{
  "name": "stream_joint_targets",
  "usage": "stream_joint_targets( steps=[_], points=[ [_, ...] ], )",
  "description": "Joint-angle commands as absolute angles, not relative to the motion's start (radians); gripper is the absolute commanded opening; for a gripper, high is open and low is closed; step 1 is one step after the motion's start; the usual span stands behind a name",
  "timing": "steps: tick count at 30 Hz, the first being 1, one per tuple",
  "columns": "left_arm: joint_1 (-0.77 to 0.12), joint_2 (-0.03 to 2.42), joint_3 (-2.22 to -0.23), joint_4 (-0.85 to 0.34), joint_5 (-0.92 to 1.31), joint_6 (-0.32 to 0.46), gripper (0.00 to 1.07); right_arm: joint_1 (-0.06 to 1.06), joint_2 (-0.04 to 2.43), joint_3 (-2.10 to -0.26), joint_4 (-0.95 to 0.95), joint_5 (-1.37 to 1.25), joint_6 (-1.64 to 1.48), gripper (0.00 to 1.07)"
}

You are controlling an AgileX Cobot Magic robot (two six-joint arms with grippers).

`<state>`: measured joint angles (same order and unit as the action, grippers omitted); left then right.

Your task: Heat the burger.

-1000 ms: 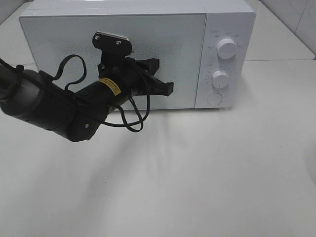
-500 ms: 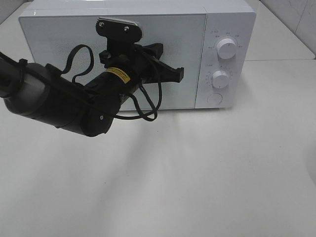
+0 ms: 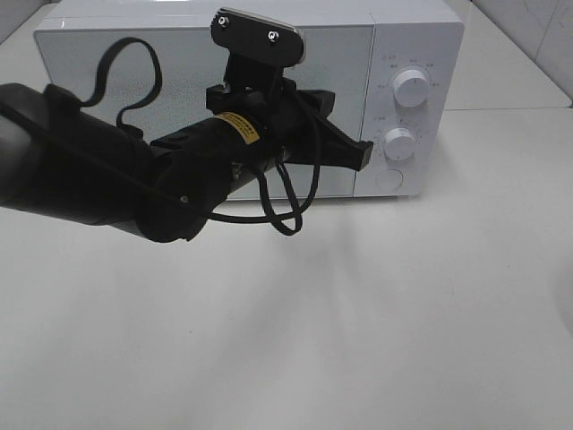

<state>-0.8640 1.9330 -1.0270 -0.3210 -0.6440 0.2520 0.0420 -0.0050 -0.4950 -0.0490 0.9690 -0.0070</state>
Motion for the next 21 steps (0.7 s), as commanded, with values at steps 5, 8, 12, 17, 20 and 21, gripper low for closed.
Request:
stream_joint_targets(
  steps=[5, 8, 12, 17, 20, 21],
  points=[
    [-0.874, 1.782, -1.003, -0.331, -0.21, 0.243, 0.06, 0.04, -0.03, -0.496, -0.042, 0.962, -0.017, 0.49],
    [-0.874, 1.715, -1.003, -0.334, -0.043, 0.241, 0.19, 0.04, -0.03, -0.496, -0.042, 0.962, -0.017, 0.49],
    [-0.874, 1.623, -1.003, -0.339, 0.161, 0.222, 0.55, 0.04, -0.03, -0.496, -0.042, 0.962, -0.017, 0.49],
    [-0.873, 1.527, -1.004, -0.339, 0.453, 0.177, 1.02, 0.04, -0.03, -0.496, -0.042, 0.962, -0.017, 0.49],
    [-0.873, 1.482, -1.004, -0.335, 0.541, 0.125, 1.02, 0.04, -0.03, -0.496, -0.042, 0.962, -0.017, 0.49],
    [-0.873, 1.482, -1.004, -0.335, 0.541, 0.125, 1.02, 0.04, -0.03, -0.496, -0.042, 0.962, -0.017, 0.49]
  ],
)
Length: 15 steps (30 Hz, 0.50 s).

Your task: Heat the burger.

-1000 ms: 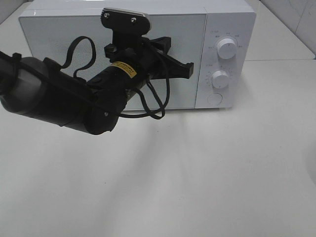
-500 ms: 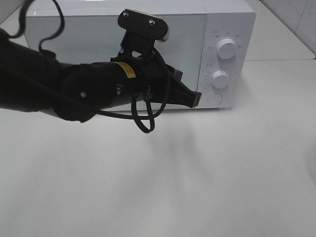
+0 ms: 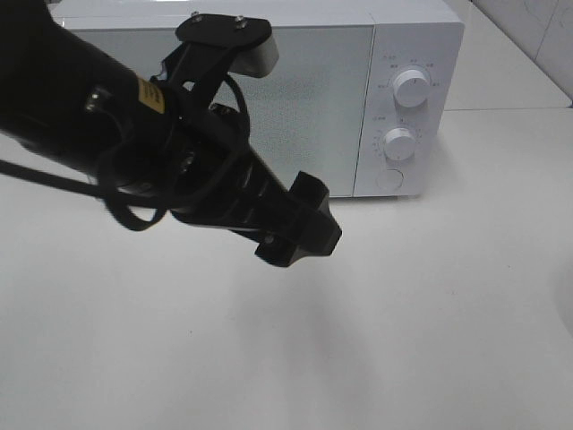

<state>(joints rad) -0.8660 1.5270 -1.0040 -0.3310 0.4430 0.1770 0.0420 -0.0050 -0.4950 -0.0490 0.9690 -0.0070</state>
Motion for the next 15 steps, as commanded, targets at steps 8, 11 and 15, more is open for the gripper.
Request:
stream_joint_targets(
  steps=[8, 11, 15],
  points=[
    [-0.805, 1.381, -1.004, -0.175, 0.715, -0.072, 1.02, 0.04, -0.03, -0.496, -0.042, 0.962, -0.017, 0.49],
    [-0.736, 1.346, -1.004, -0.138, 0.795, -0.112, 1.02, 0.04, -0.03, -0.496, -0.042, 0.962, -0.017, 0.49],
    [-0.579, 1.282, -1.004, -0.088, 0.928, -0.104, 1.02, 0.04, -0.03, -0.496, -0.042, 0.962, -0.017, 0.49]
  ],
)
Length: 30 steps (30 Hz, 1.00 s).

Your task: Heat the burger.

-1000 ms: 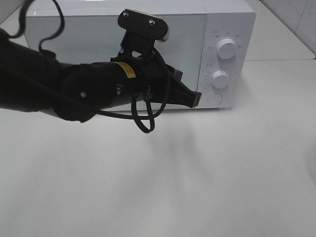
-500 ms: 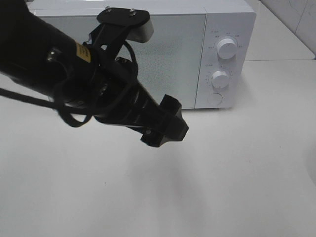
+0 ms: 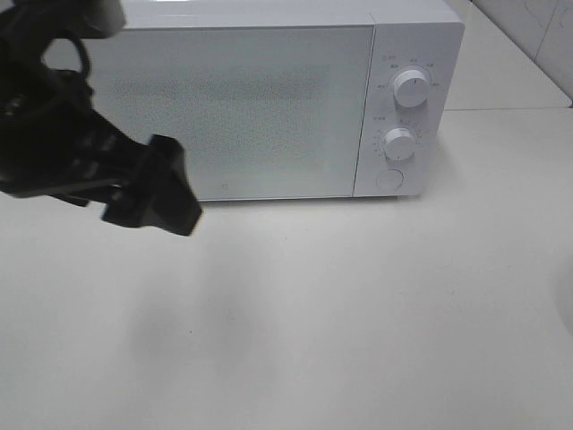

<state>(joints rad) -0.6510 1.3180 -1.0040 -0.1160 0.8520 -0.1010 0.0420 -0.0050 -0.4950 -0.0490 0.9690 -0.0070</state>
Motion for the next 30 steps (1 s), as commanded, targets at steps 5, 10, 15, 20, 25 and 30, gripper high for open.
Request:
stream_joint_targets(
  steps=[5, 10, 15, 20, 25, 30],
  points=[
    [-0.389, 1.221, -0.988, -0.074, 1.046, -0.014, 1.02, 0.04, -0.03, -0.496, -0.042, 0.962, -0.017, 0.49],
    [-0.208, 1.154, -0.935, -0.074, 1.106, 0.066, 1.02, 0.04, -0.03, -0.496, -0.042, 0.962, -0.017, 0.49],
    [-0.025, 1.063, -0.853, -0.073, 1.124, 0.177, 1.02, 0.04, -0.03, -0.496, -0.042, 0.962, -0.017, 0.49],
    [0.065, 0.946, -0.761, -0.078, 1.164, 0.185, 1.02, 0.04, -0.03, -0.496, -0.042, 0.962, -0.017, 0.49],
    [0.069, 0.72, -0.651, -0.142, 1.161, 0.179, 1.02, 0.04, -0.03, -0.496, -0.042, 0.962, -0.017, 0.49],
    [0.069, 0.494, -0.586, -0.189, 1.128, 0.136, 1.02, 0.04, -0.03, -0.496, -0.042, 0.962, -0.017, 0.49]
  ],
)
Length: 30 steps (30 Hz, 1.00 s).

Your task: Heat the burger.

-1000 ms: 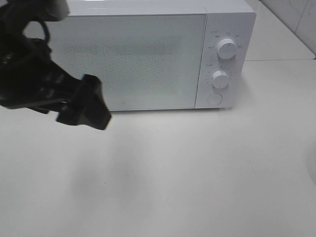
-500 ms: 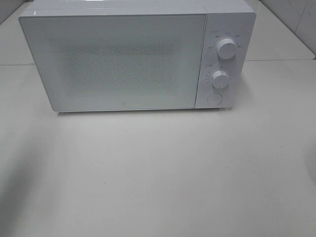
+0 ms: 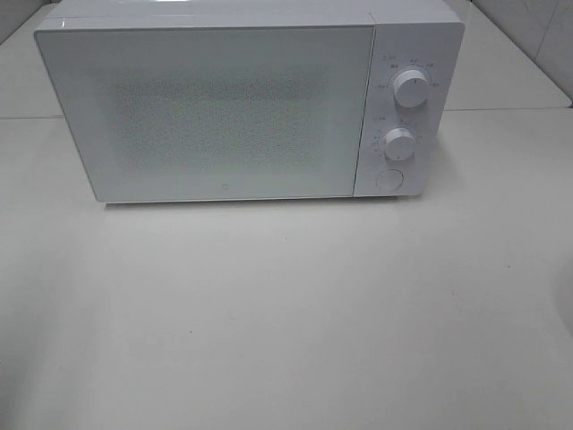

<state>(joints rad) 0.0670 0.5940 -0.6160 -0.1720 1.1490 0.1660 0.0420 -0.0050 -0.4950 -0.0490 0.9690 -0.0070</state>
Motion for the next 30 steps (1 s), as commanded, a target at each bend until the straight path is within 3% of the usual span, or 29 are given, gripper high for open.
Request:
stream_joint_targets(
  steps=[1, 6, 15, 20, 30],
  points=[
    [0.069, 0.494, -0.586, -0.189, 1.128, 0.136, 1.02, 0.04, -0.03, -0.496, -0.042, 0.962, -0.017, 0.49],
    [0.069, 0.336, -0.561, -0.136, 1.096, 0.082, 1.02, 0.04, -0.03, -0.496, -0.042, 0.962, -0.017, 0.49],
    [0.069, 0.196, -0.519, -0.11, 1.072, 0.062, 1.02, 0.04, -0.03, -0.496, -0.042, 0.962, -0.017, 0.49],
    [0.069, -0.003, -0.517, -0.061, 1.071, -0.007, 1.02, 0.04, -0.03, -0.496, -0.042, 0.962, -0.017, 0.49],
    [0.069, -0.026, -0.517, -0.064, 1.071, 0.0, 1.02, 0.04, -0.026, -0.496, -0.042, 0.962, -0.016, 0.49]
  ],
)
